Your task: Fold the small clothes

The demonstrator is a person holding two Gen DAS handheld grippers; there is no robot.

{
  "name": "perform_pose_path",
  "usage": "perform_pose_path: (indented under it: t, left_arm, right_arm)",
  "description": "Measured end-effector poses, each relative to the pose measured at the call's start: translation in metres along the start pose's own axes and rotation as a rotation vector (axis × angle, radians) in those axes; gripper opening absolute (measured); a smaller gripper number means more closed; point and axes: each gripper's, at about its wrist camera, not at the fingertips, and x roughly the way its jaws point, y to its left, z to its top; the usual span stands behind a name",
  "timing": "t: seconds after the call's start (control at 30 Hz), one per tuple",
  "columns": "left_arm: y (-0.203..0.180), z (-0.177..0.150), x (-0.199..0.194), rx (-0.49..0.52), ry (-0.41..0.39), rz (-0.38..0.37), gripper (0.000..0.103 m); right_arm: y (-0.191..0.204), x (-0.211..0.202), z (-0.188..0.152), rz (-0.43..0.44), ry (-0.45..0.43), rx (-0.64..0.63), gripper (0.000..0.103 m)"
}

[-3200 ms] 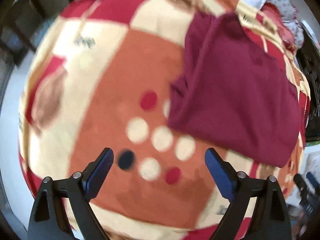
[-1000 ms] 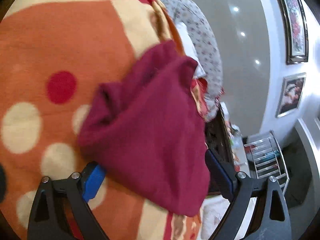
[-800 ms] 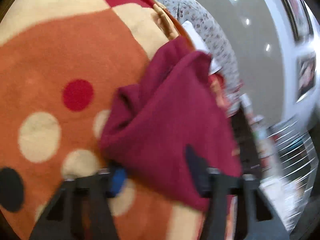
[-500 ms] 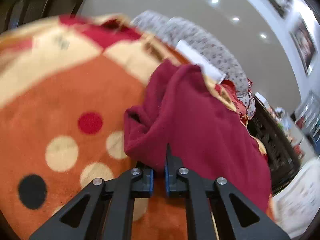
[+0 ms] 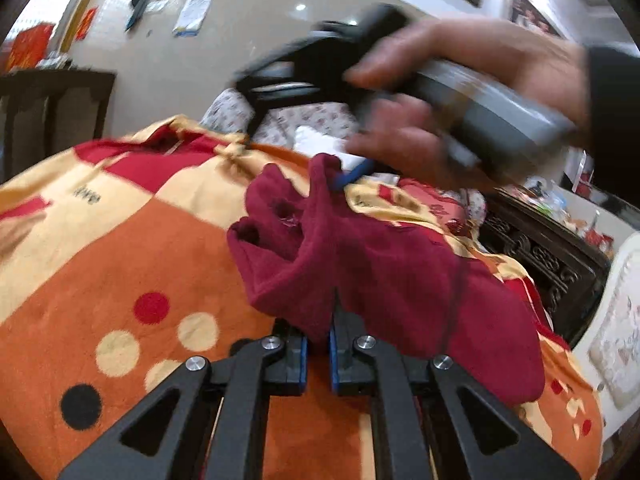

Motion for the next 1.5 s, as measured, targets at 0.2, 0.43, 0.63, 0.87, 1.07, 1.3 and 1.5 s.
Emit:
perform_pose_path:
  t: [0.2,0.43,0.63,0.87,1.07,1.3,1.5]
  left_arm:
    - [-0.014,0.0,-0.009,0.072,-0.041,-0.016,0.007]
    - [-0.015,0.001,-0.019,0.068,-0.066,-0.075,0.007]
    - [-0.059,0.003,-0.044,0.148,-0.082,-0.203,0.006]
    - [-0.156,-0.019,-0.042,0.273,0.019,-0.302,0.006]
    - [-0.194,-0.057,-0.003,0.377,0.149,-0.265,0.008]
    - [-0.192,-0.069,0.001,0.353,0.304,-0.463,0.055]
    - [-0.141,-0.03,-0.019,0.285,0.278,-0.452,0.058]
  right_arm:
    - [0.034,0.011,0.014,-0.033,0.103,-0.114,0.098]
    - [0.03,0.022,0.006,-0.233,0.164,-0.208,0.018]
    - [-0.022,-0.065,-0.026,-0.188,0.007,-0.142,0.017]
    - [-0.136,-0.136,-0.092,-0.191,-0.069,0.03,0.017]
    - [-0.22,-0.115,-0.134,-0.141,-0.093,0.141,0.017]
    - [-0.262,-0.07,-0.155,-0.089,-0.178,0.23,0.042]
    - [-0.279,-0.113,-0.195,-0.148,-0.381,0.348,0.064]
